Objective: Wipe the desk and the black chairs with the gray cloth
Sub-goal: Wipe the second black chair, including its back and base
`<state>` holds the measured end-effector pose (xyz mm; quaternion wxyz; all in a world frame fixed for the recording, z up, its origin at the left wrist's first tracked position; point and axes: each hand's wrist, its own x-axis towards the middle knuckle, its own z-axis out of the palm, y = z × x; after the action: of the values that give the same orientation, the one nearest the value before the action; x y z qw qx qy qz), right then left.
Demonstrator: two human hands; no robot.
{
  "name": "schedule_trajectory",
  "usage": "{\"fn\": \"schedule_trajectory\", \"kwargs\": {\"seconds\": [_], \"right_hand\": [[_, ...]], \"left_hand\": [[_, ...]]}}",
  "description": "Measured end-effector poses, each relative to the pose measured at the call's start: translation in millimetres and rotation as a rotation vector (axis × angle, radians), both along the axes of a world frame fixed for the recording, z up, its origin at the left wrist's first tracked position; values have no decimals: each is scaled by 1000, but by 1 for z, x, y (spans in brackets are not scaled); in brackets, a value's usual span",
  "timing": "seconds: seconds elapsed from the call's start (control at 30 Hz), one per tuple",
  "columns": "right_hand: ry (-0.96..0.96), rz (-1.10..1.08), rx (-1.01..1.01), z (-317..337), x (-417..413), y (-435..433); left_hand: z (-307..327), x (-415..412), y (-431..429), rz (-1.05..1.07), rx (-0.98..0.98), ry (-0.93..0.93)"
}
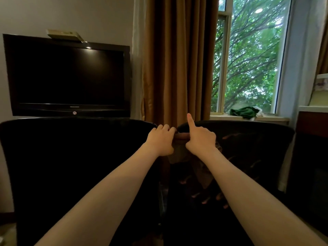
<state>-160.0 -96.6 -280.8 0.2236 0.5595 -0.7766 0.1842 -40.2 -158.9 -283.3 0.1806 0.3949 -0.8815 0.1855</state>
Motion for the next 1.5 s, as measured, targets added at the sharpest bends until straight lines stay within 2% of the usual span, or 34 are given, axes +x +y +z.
{"fn": "schedule_trajectory", "kwargs": {"seconds": [0.23, 0.47, 0.67, 0.77, 1.0, 1.2, 1.33, 1.5], "right_hand": [[-27, -77, 127, 0, -11, -22], [-57, -23, 50, -9, -17, -33], [-41, 1, 47, -10, -13, -44], [-10, 2, 72, -8, -13, -47], [-29, -2, 72, -9, -2, -58], [28, -20, 117, 2, 5, -67], [26, -10, 151, 6, 7, -65], [73, 8, 151, 10, -1, -57]], "left_hand": [[3, 11, -28, 132, 76, 38], [6, -7, -60, 209, 103, -57], [-2, 2, -86, 395, 65, -139], [-8, 4, -86, 390, -10, -134], [-6, 13, -85, 378, -40, -106], [-11, 37, -78, 352, -66, -60], [-14, 46, -73, 329, -36, 1], [-12, 56, -66, 310, 26, -27]]}}
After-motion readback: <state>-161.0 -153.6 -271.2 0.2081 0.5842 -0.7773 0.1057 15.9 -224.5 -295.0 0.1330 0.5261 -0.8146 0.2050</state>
